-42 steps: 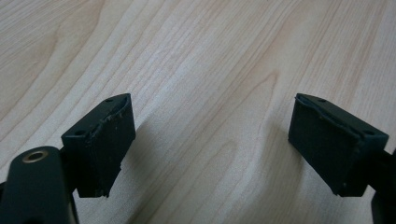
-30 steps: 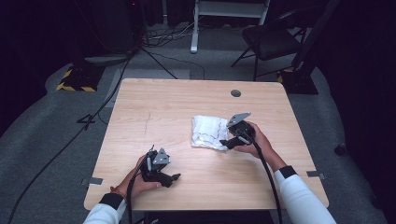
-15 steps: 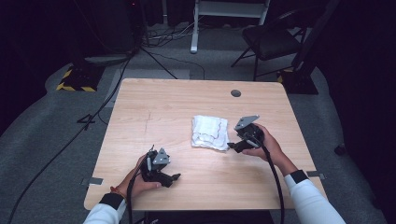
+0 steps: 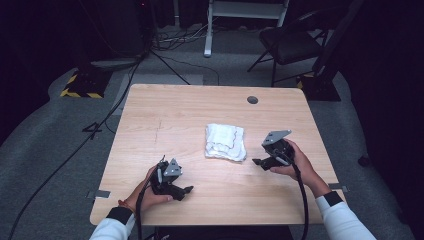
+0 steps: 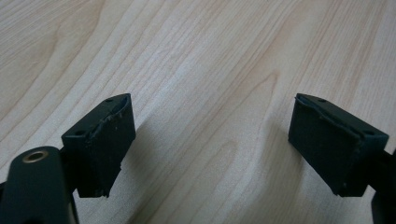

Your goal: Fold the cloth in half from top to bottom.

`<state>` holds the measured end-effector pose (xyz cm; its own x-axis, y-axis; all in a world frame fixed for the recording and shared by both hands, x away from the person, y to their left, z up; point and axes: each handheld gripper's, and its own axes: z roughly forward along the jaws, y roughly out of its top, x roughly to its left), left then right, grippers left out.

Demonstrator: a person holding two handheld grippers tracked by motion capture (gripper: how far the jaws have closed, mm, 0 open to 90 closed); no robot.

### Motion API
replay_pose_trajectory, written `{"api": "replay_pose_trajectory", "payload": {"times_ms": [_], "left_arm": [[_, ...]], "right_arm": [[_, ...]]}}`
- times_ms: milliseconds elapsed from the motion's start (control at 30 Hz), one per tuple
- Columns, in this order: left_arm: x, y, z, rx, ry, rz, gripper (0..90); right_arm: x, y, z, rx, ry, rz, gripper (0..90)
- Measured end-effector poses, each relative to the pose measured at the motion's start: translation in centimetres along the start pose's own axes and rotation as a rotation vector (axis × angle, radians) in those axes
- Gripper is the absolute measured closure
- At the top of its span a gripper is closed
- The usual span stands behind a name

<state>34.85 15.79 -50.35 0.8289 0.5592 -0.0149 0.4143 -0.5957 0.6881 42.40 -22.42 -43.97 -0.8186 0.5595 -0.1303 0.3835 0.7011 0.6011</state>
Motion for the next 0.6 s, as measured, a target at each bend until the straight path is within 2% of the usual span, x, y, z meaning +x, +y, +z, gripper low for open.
{"api": "replay_pose_trajectory", "payload": {"times_ms": [267,600], "left_arm": [[0.0,0.0,0.0,0.000,0.002,-0.003,15.0],[0.0,0.0,0.0,0.000,0.004,-0.003,15.0]], "right_arm": [[0.8,-1.8,-1.2,0.000,-0.016,-0.012,29.2],[1.6,-4.2,-2.0,0.027,-0.044,-0.031,29.1]]}}
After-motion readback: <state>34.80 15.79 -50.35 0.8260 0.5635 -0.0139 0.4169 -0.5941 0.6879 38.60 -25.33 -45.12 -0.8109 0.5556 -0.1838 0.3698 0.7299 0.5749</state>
